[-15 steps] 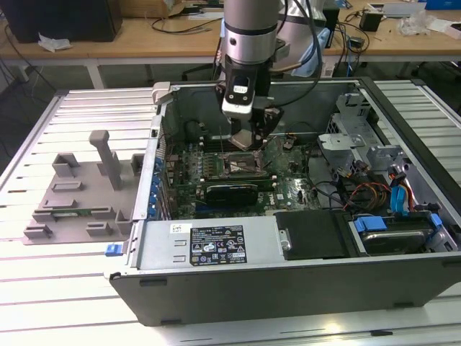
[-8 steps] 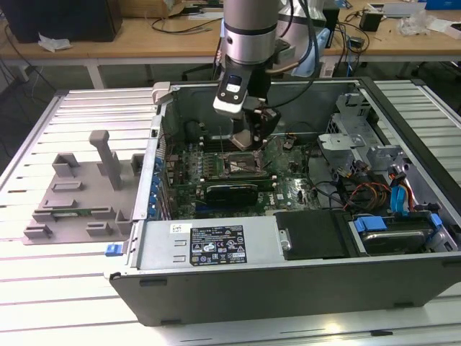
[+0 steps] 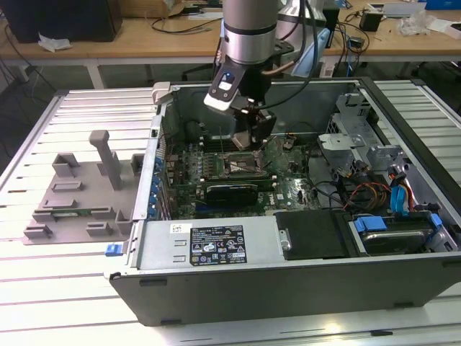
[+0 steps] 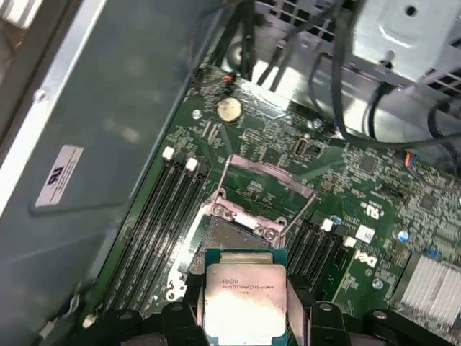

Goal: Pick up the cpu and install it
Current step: 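Place the cpu into insertion slot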

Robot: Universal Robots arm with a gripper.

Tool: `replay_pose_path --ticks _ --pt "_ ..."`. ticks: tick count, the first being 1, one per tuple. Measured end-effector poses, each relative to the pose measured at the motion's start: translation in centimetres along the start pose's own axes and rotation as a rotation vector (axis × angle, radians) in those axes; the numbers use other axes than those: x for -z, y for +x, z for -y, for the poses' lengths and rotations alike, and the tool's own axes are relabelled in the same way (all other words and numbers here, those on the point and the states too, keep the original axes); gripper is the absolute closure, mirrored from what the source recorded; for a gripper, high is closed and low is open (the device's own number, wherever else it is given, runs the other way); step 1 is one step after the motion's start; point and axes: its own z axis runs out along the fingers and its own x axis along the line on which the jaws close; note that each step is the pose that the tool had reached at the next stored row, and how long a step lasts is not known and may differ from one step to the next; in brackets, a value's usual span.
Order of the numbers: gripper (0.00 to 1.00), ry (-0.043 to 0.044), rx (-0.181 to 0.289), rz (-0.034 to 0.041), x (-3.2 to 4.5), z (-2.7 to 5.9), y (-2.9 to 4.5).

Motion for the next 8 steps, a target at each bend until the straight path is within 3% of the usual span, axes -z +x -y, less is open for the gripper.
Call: replay_pose_path --ticks 7,8 --pt "0.46 -0.0038 -0.137 0.0071 -0.01 0.0 0.0" --pt "0.46 -0.0048 -0.175 0.0091 -0.01 0.0 0.0"
